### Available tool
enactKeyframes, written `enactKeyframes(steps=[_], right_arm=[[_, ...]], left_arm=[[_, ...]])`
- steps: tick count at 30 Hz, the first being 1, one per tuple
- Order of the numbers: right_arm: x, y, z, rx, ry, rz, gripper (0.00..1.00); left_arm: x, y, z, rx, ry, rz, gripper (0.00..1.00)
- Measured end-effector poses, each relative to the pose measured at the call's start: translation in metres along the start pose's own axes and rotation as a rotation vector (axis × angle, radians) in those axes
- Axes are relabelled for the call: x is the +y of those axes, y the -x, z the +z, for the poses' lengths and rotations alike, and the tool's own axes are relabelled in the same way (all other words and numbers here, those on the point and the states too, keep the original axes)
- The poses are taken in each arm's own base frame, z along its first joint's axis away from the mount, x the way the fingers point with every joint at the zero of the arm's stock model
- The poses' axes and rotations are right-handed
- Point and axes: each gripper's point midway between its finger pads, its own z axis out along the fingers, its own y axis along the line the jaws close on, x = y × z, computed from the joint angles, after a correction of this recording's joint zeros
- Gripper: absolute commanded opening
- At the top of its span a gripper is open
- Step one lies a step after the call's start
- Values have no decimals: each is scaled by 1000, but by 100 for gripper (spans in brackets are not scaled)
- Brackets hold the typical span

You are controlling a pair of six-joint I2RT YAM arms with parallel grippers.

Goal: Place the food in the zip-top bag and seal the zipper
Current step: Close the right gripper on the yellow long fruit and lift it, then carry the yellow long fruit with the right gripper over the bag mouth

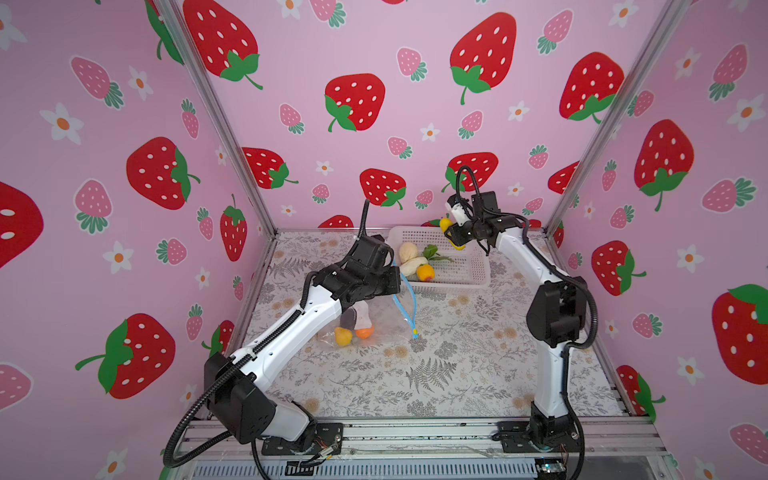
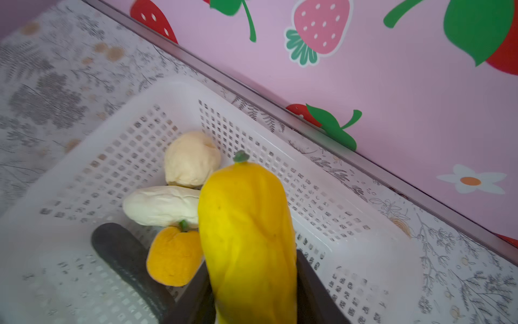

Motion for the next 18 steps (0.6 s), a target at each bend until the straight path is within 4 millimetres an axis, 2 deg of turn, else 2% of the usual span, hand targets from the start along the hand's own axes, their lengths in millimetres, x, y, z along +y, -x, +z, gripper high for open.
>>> enactKeyframes(steps=[5,9,14,18], right_arm=[[39,-4,-35,-83,119,75,38],[73,-9,-51,-124,233,137,36],[132,-18,-70,-140,388,163,35],[170,-26,-87,-154,490,179,33]], left_arm=[[-1,0,0,-1,-3,0,0],[-1,0,0,2,-8,0,0],[-1,-1,0,4,-8,0,0],[-1,-1,0,4,-6,0,0]])
